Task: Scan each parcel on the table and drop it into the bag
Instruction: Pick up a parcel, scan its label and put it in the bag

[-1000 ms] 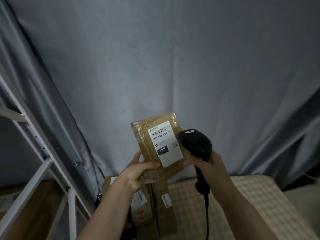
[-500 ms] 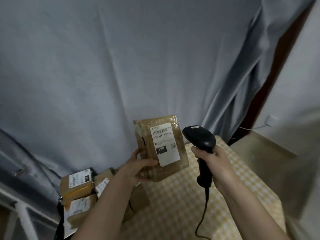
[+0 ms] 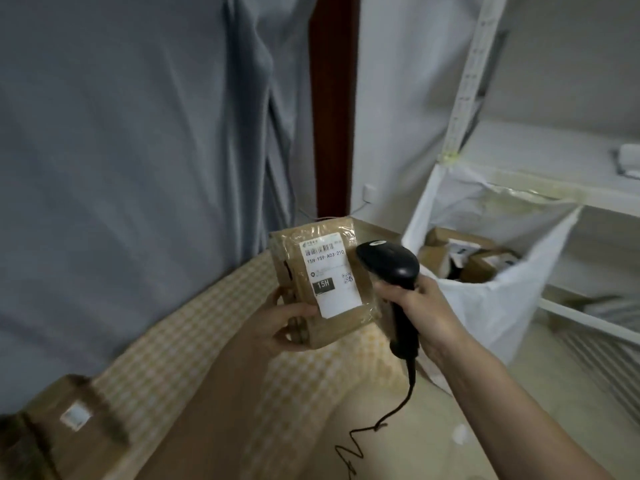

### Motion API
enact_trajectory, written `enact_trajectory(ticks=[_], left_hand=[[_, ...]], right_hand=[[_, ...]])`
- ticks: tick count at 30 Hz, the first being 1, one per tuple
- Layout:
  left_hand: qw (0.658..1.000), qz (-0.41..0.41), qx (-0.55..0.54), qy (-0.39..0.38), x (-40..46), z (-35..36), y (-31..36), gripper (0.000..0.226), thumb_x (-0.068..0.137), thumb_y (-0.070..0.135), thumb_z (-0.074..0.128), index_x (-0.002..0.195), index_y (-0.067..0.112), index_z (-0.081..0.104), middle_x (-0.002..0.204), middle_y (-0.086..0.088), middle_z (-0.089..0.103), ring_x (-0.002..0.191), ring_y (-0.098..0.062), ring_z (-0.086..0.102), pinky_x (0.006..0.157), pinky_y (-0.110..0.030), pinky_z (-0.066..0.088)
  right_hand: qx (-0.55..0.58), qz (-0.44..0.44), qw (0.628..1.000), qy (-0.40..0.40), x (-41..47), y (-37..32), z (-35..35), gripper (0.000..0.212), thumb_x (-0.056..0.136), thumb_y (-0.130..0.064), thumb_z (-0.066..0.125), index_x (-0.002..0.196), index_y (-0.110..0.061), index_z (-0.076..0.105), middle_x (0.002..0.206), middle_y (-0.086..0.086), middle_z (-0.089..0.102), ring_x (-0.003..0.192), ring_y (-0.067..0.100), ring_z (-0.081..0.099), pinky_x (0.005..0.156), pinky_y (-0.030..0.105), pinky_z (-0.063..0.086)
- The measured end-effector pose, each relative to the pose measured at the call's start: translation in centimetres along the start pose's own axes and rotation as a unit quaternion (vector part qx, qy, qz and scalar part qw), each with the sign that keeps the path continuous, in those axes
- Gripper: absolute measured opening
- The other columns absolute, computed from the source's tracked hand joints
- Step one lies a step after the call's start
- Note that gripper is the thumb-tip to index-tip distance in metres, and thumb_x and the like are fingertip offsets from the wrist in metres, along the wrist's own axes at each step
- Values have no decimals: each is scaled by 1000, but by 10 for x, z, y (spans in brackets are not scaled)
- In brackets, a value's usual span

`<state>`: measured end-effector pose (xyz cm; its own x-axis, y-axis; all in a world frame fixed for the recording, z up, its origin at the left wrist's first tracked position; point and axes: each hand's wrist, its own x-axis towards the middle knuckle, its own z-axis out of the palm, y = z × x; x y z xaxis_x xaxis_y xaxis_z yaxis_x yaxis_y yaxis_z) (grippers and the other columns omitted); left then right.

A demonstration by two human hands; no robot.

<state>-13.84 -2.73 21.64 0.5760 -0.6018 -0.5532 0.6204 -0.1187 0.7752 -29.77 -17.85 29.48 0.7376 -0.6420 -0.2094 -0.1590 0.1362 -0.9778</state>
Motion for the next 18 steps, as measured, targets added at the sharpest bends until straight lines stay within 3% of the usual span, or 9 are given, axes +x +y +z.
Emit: enact_trajectory(ticks=[3, 6, 8, 10, 13, 16, 18], left_hand=[[999, -35, 16, -23, 28, 60, -17, 68, 60, -3, 81, 118, 22, 56, 92, -8, 63, 69, -24, 62, 63, -49, 54], [996, -61, 48, -46, 50, 106, -27, 68, 61, -1, 80, 121, 19, 55, 68, -5, 61, 56, -21, 57, 66, -49, 52], [994, -73, 77, -39, 66, 130, -29, 71, 62, 3, 82, 126, 19, 54, 91, -14, 66, 75, -28, 61, 69, -54, 52], [990, -84, 104, -41, 84, 152, -30, 79, 55, 10, 86, 127, 22, 57, 117, -27, 58, 88, -29, 60, 67, -52, 53], [986, -101, 124, -35, 111, 188, -34, 66, 55, 19, 84, 117, 21, 63, 110, -17, 63, 90, -24, 60, 66, -44, 55], [983, -114, 143, -34, 142, 221, -37, 75, 43, 27, 86, 115, 21, 64, 99, -8, 66, 92, -26, 62, 69, -45, 56], [979, -121, 161, -25, 168, 240, -34, 67, 56, 27, 86, 118, 21, 60, 101, -9, 63, 95, -26, 60, 72, -49, 57]], right_hand=[[8, 19, 999, 31, 10, 3, -61, 11, 84, -9, 68, 87, -18, 63, 76, -1, 64, 73, 12, 59, 62, 23, 43], [22, 39, 998, 45, 19, 7, -105, 11, 84, -9, 68, 92, -16, 64, 72, -3, 62, 68, 10, 57, 57, 18, 38], [27, 45, 997, 54, 26, 11, -128, 14, 83, -10, 69, 95, -16, 65, 76, -3, 63, 68, 7, 58, 56, 16, 40], [34, 48, 996, 66, 34, 15, -148, 16, 83, -8, 69, 98, -14, 65, 79, -2, 65, 67, 4, 61, 55, 14, 43], [53, 55, 993, 90, 47, 23, -173, 17, 84, -4, 68, 100, -8, 66, 75, -2, 64, 56, -3, 61, 50, 9, 43], [44, 70, 989, 124, 63, 29, -200, 17, 83, -7, 70, 100, -9, 67, 74, -2, 62, 67, 8, 58, 60, 17, 44], [41, 79, 985, 146, 80, 31, -216, 15, 83, -9, 71, 97, -11, 67, 75, -1, 62, 71, 13, 56, 67, 23, 43]])
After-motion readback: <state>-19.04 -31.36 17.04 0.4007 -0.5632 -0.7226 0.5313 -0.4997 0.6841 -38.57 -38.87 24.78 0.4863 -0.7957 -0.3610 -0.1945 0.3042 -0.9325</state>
